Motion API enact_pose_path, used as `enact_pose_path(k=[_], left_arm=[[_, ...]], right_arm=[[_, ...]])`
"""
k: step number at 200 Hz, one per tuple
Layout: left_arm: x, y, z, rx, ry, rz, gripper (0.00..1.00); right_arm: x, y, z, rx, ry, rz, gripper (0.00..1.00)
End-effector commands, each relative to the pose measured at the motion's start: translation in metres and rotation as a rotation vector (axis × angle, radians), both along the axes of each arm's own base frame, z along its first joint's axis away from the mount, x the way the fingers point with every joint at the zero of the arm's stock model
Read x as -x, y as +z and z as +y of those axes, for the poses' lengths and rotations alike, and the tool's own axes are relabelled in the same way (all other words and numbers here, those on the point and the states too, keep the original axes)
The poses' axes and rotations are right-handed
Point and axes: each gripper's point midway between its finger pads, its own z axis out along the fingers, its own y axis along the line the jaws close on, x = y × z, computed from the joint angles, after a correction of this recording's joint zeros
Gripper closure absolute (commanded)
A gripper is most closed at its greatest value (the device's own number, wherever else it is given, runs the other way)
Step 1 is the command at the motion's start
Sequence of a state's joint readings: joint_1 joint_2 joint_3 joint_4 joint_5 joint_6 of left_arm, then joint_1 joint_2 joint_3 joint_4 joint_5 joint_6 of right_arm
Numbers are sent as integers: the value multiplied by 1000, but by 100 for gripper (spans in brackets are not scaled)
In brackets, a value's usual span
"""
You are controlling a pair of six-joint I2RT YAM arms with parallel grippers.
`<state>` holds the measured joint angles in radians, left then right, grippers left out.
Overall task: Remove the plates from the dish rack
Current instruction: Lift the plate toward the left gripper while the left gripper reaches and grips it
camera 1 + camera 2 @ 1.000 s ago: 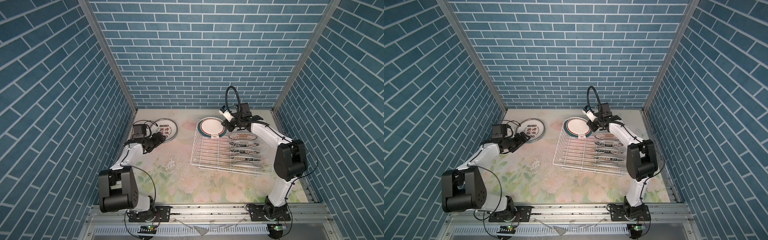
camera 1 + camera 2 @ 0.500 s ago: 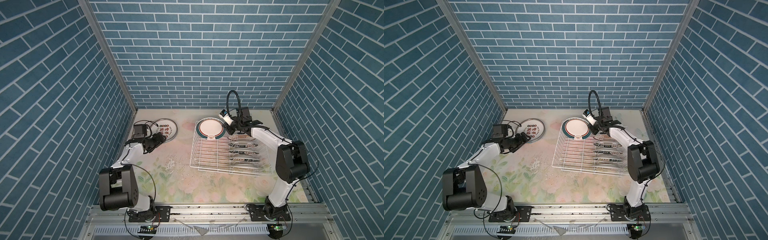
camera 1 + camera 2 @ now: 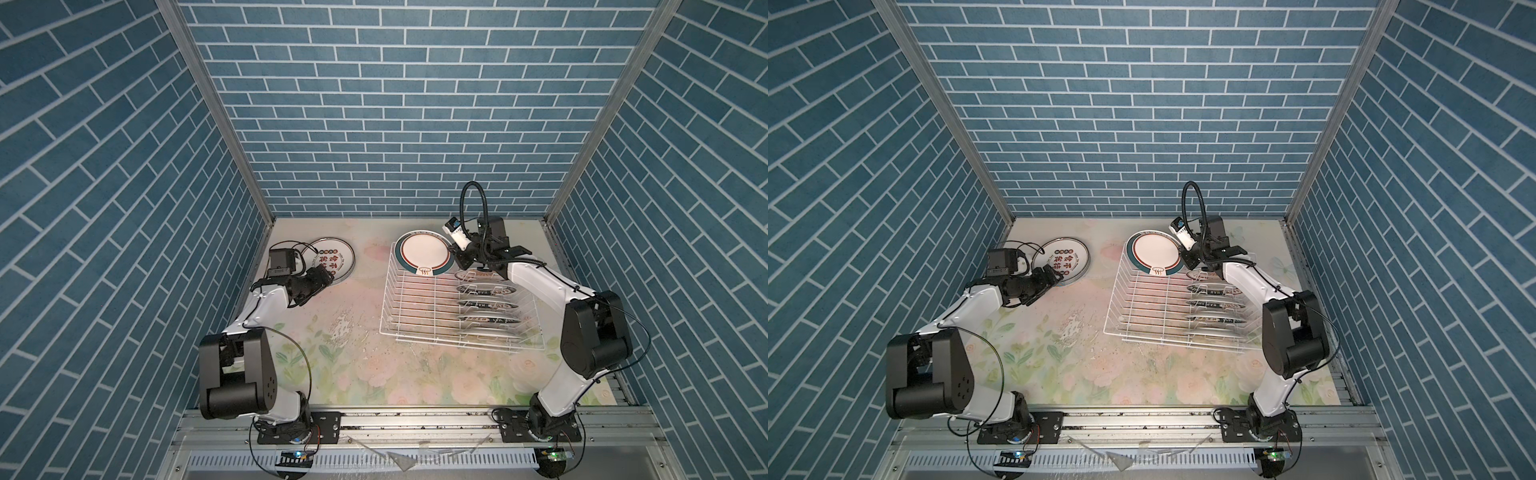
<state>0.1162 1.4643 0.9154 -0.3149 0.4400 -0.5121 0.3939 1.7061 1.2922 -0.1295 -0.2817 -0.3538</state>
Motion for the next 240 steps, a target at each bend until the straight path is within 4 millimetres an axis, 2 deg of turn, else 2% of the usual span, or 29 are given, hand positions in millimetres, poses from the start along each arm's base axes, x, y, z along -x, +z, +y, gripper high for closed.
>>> enact_pose_path(k=[1,25,57,87,107,124,156,185,205,240], left_arm=[[0,0,-4,4,-16,-8,15],[-1,4,-7,5,-24,-26,15],[-6,26,-18,26,-53,-108,15],[-18,72,-47,53,-136,-293,14],[-25,106,-75,73,-217,-422,14],[-30,127,-96,94,-268,-492,14],[-46,138,-123,129,-336,-543,14],[-62,145,-134,213,-350,-603,17],[-70,143,-142,232,-365,-606,18],[-81,142,-149,276,-375,-620,21]], right_arm=[[5,37,2,-75,-6,-68,100],[7,51,-1,-87,-21,-101,100],[4,89,-13,-198,-116,-107,100],[-1,115,-8,-424,-225,9,100],[-4,124,8,-619,-230,125,100],[-8,131,21,-759,-210,202,100],[-17,124,38,-907,-193,349,100],[-20,111,54,-1006,-155,476,100],[-21,106,63,-1044,-125,523,100],[-12,99,81,-1040,-95,576,100]])
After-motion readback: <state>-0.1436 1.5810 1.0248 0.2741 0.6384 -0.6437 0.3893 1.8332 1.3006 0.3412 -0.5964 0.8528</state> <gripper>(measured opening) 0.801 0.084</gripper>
